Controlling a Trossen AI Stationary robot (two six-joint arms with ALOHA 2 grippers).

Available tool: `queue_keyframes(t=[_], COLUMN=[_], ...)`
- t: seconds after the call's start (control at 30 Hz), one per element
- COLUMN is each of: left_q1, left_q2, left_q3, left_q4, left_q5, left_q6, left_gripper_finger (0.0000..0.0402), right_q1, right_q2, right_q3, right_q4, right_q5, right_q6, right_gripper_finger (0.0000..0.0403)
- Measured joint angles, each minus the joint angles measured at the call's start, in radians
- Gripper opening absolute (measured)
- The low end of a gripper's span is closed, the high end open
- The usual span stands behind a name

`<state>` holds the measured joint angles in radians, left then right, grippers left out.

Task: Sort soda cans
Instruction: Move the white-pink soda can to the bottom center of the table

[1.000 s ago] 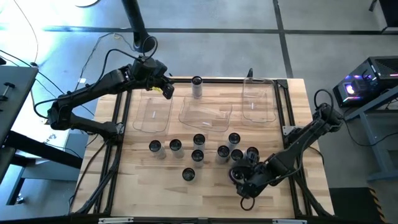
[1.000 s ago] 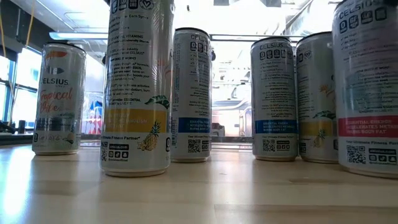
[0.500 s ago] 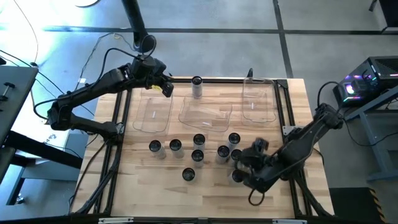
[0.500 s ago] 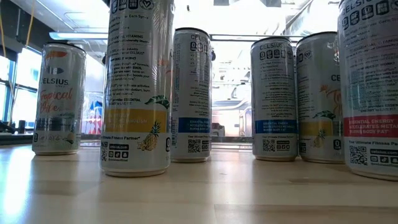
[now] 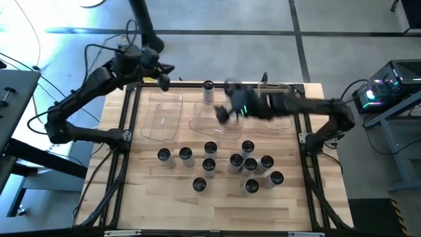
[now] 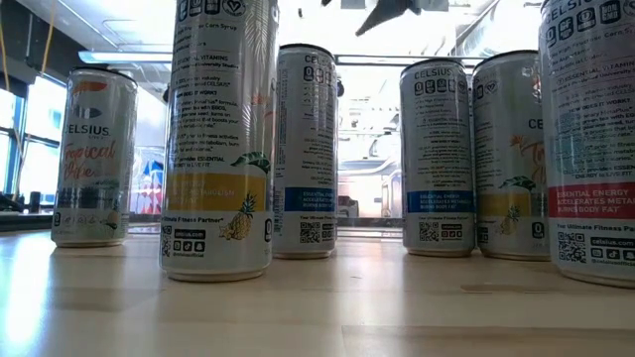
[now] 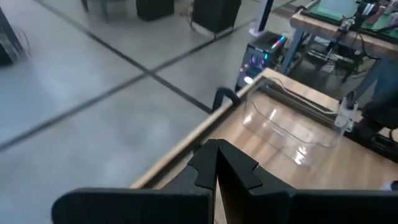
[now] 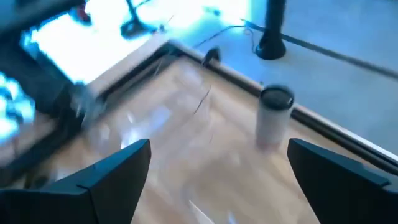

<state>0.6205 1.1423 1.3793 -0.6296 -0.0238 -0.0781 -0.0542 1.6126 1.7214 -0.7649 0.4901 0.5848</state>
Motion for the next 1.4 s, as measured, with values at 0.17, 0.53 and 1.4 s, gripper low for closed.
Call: queue_keyframes(t=[0.17, 0.53, 1.4], left_q1=[0.015, 0.014, 0.014], left_q2=[-0.004, 0.070, 0.081], left_q3=[0.017, 0.017, 0.016], left_q4=[0.000, -0.001, -0.002], left_q5=[-0.012, -0.067, -0.117], left_q6=[0.012, -0.023, -0.095], left_gripper_finger=[0.0001, 0.0098, 0.0200], right_q1=[-0.226, -0.405, -0.400], right_q2=[0.075, 0.285, 0.413], right_q3=[0.000, 0.000, 0.000], right_q4=[0.073, 0.194, 0.404], right_q5=[-0.155, -0.311, -0.308], right_q6=[0.025, -0.109, -0.193], right_gripper_finger=[0.0373, 0.0373, 0.0373])
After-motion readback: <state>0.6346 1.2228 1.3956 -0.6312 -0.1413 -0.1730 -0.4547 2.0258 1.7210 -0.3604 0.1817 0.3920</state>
